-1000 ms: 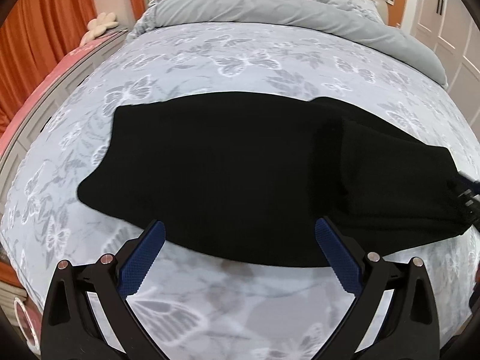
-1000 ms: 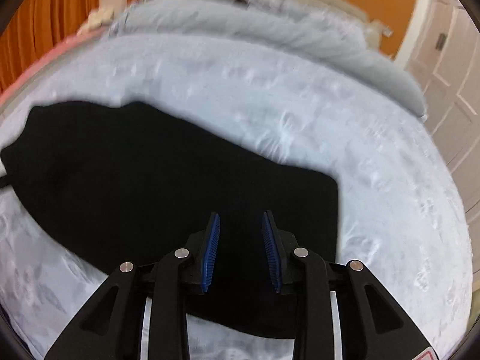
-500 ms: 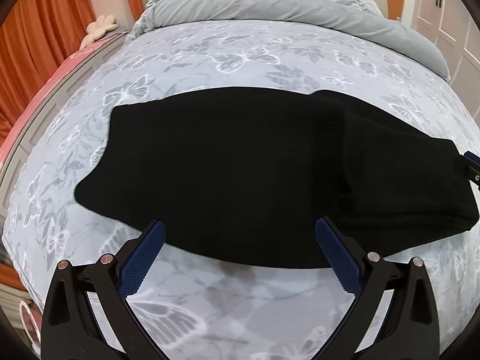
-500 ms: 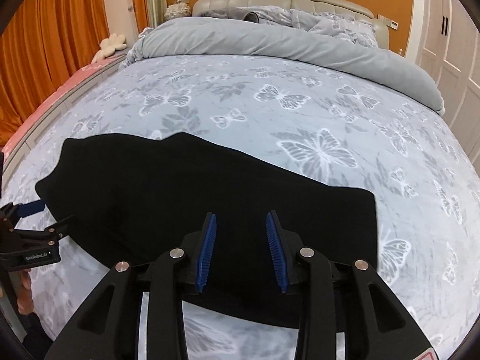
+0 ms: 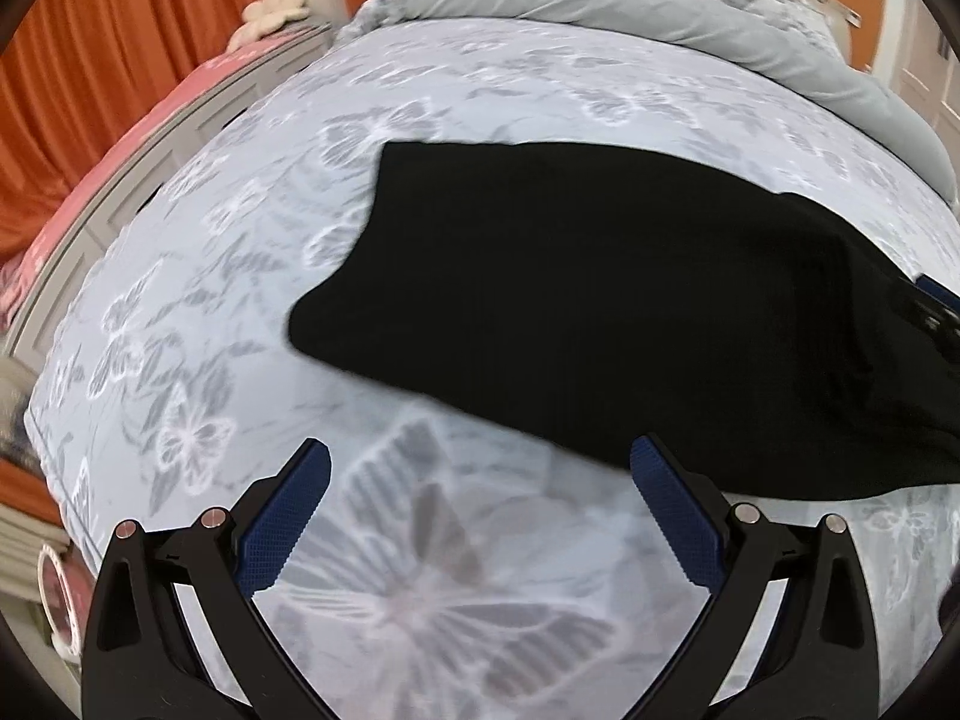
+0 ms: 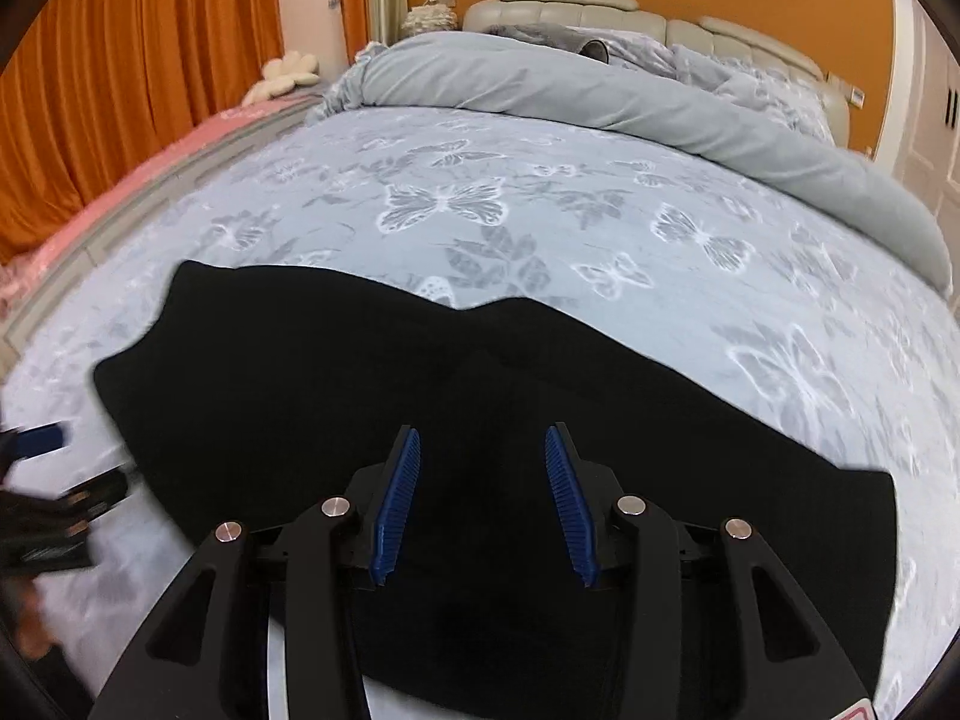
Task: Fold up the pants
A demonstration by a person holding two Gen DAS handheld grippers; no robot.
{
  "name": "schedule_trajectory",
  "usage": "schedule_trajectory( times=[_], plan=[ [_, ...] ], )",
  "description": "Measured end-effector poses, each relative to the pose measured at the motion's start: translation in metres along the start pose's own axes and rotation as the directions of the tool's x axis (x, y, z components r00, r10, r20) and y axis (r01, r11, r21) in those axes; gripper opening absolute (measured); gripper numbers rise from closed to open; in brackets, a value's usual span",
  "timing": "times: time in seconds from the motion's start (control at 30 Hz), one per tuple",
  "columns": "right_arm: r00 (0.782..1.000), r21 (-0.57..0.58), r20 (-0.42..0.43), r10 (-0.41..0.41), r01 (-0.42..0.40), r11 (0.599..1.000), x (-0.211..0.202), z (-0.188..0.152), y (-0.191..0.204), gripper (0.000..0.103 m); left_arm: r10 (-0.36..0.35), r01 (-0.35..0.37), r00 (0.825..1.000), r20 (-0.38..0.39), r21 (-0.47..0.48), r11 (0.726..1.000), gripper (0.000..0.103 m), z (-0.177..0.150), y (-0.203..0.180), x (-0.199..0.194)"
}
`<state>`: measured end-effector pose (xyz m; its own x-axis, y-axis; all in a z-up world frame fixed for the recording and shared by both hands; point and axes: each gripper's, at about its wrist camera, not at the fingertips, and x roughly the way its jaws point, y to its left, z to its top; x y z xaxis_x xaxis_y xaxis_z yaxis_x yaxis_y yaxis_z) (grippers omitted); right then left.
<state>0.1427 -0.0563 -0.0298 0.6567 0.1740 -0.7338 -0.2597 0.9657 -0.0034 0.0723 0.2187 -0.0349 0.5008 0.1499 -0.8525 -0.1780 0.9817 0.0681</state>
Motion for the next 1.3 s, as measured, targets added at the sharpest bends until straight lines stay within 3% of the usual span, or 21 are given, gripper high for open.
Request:
schedule_trajectory(
  times=[0.1, 0.13, 0.2, 0.23, 0.3, 0.37, 0.47, 0.57, 0.63, 0.77, 0.83, 0.87, 0.9, 0.93, 0.97, 1.03, 1.1, 1.17, 1.3],
  plan=[
    [0.997, -0.041, -0.075, -0.002, -0.001, 0.999, 0.045, -0.004, 0.021, 0.047, -0.003, 0.003, 1.000, -0.012, -0.029, 1.000, 0.098, -0.001, 0.017, 0.003],
    [0.997, -0.081, -0.061, -0.039, 0.034, 0.996, 0.050, -0.006, 0.029, 0.048, -0.002, 0.001, 1.000, -0.012, -0.032, 0.999, 0.098, -0.001, 0.018, 0.004],
    [0.996, -0.154, -0.023, -0.086, 0.082, 0.985, 0.043, -0.005, 0.042, 0.047, -0.015, 0.014, 1.000, -0.023, -0.046, 0.999, 0.098, 0.000, 0.024, 0.007],
    [0.999, -0.129, -0.013, -0.053, 0.050, 0.990, 0.032, 0.000, 0.038, 0.042, -0.038, 0.036, 0.999, -0.028, -0.062, 0.997, 0.098, 0.002, 0.027, 0.008],
    [1.000, -0.043, 0.014, -0.001, 0.002, 0.999, 0.008, 0.008, 0.018, 0.040, -0.137, 0.131, 0.990, -0.036, -0.142, 0.981, 0.098, 0.007, 0.040, 0.011],
    [0.999, 0.022, 0.043, -0.006, 0.005, 1.000, -0.015, 0.010, -0.005, 0.044, -0.205, 0.193, 0.978, -0.030, -0.231, 0.954, 0.098, 0.013, 0.053, 0.016],
    [0.996, 0.100, 0.077, -0.045, 0.038, 0.994, -0.053, 0.002, -0.046, 0.051, -0.287, 0.253, 0.957, -0.034, -0.381, 0.889, 0.098, 0.020, 0.076, 0.034],
    [0.991, 0.187, 0.089, -0.102, 0.084, 0.979, -0.079, -0.016, -0.089, 0.054, -0.365, 0.287, 0.929, -0.053, -0.518, 0.806, 0.098, 0.017, 0.093, 0.065],
    [0.990, 0.258, 0.079, -0.114, 0.090, 0.962, -0.091, -0.029, -0.118, 0.054, -0.343, 0.286, 0.939, -0.002, -0.547, 0.786, 0.098, 0.017, 0.094, 0.061],
    [0.993, 0.332, 0.050, -0.107, 0.084, 0.939, -0.096, -0.046, -0.151, 0.054, -0.387, 0.346, 0.920, 0.056, -0.579, 0.738, 0.095, 0.026, 0.087, 0.065],
    [0.992, 0.332, 0.040, -0.119, 0.099, 0.938, -0.099, -0.052, -0.161, 0.054, -0.386, 0.347, 0.920, 0.062, -0.588, 0.731, 0.061, 0.031, 0.082, 0.069],
    [0.991, 0.327, 0.040, -0.129, 0.109, 0.939, -0.102, -0.054, -0.165, 0.054, -0.362, 0.321, 0.931, 0.057, -0.602, 0.731, 0.052, 0.033, 0.082, 0.071],
    [0.988, 0.319, 0.043, -0.146, 0.125, 0.939, -0.105, -0.056, -0.169, 0.054, -0.370, 0.333, 0.926, 0.071, -0.615, 0.715, 0.024, 0.035, 0.081, 0.071],
    [0.985, 0.318, 0.047, -0.163, 0.140, 0.938, -0.109, -0.058, -0.173, 0.056, -0.403, 0.364, 0.912, 0.084, -0.621, 0.694, 0.018, 0.039, 0.082, 0.074],
    [0.984, 0.321, 0.048, -0.170, 0.146, 0.936, -0.111, -0.060, -0.177, 0.059, -0.409, 0.373, 0.907, 0.096, -0.634, 0.678, 0.017, 0.042, 0.079, 0.072],
    [0.982, 0.339, 0.048, -0.182, 0.156, 0.928, -0.116, -0.064, -0.188, 0.059, -0.384, 0.384, 0.913, 0.137, -0.607, 0.696, 0.017, 0.051, 0.074, 0.057],
    [0.980, 0.350, 0.047, -0.192, 0.164, 0.922, -0.122, -0.069, -0.199, 0.059, -0.351, 0.402, 0.915, 0.199, -0.523, 0.752, 0.017, 0.065, 0.050, 0.026],
    [0.976, 0.352, 0.044, -0.213, 0.185, 0.918, -0.128, -0.074, -0.209, 0.059, -0.341, 0.422, 0.905, 0.253, -0.434, 0.796, 0.017, 0.076, 0.021, -0.004],
    [0.971, 0.373, 0.037, -0.236, 0.206, 0.905, -0.138, -0.086, -0.230, 0.059, -0.364, 0.454, 0.872, 0.328, -0.263, 0.851, 0.017, 0.089, -0.045, -0.052]
  ],
)
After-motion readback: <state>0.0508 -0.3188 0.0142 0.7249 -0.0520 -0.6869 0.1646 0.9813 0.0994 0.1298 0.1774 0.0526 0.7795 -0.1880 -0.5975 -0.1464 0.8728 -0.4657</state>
